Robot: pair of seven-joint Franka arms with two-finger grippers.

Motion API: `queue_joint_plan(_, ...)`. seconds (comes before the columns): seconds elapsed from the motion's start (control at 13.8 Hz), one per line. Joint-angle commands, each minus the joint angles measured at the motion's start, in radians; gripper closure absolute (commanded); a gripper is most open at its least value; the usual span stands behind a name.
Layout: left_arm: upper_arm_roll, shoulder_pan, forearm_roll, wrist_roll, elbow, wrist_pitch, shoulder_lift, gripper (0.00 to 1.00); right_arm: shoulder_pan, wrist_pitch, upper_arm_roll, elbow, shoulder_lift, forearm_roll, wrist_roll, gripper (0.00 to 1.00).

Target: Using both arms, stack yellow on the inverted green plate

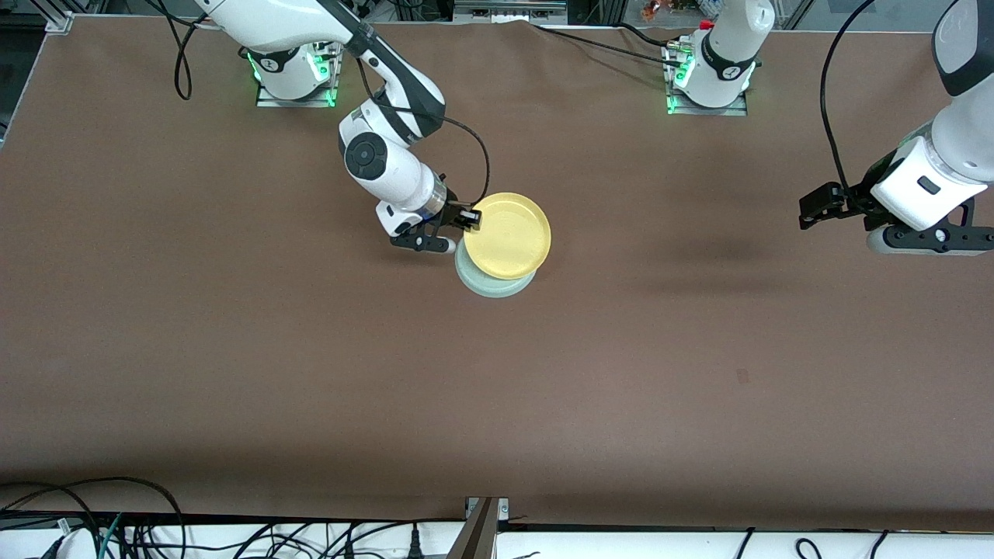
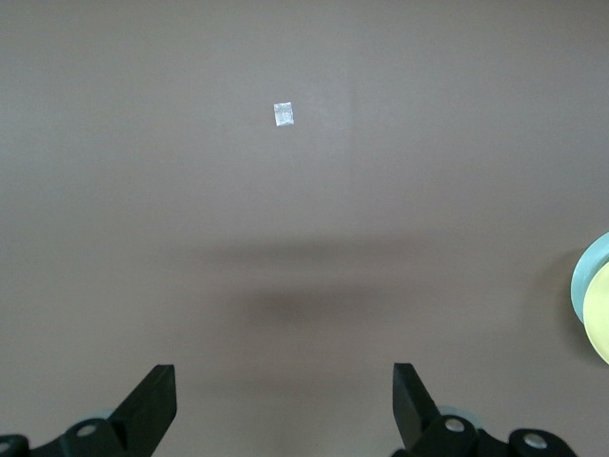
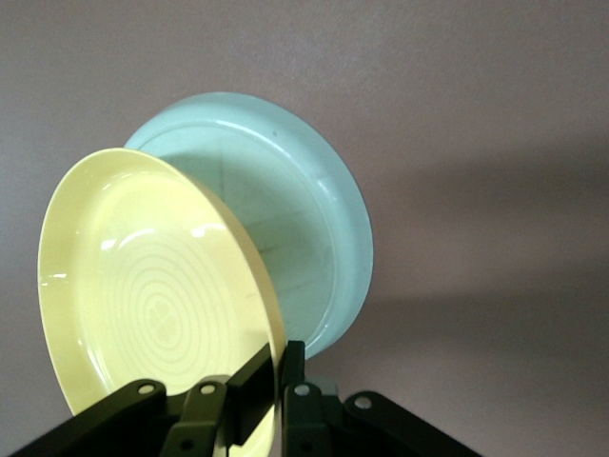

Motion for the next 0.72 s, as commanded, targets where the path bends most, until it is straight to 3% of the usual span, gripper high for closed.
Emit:
queue_joint_plan(0.0, -0.008, 0.004, 0.021, 0.015, -0.01, -0.009, -0.014, 0.0, 0.004, 0.016, -0.02, -0.013, -0.014, -0.026, 0.003, 1.0)
queue_joint_plan(0.51, -0.011, 0.005, 0.021, 0.011, -0.009, -0.021, -0.015, 0.0, 0.014, 0.077, -0.038, -0.013, 0.015, -0.032, 0.002, 0.97)
queue_joint_plan(0.58, -0.013, 0.004, 0.021, 0.011, -0.007, -0.021, -0.015, 0.0, 0.016, 0.08, -0.04, -0.013, 0.016, -0.032, 0.0, 0.66)
queue_joint_plan(0.65, -0.014, 0.004, 0.021, 0.012, -0.007, -0.024, -0.015, 0.0, 0.014, 0.08, -0.041, -0.012, 0.016, -0.032, 0.0, 0.42)
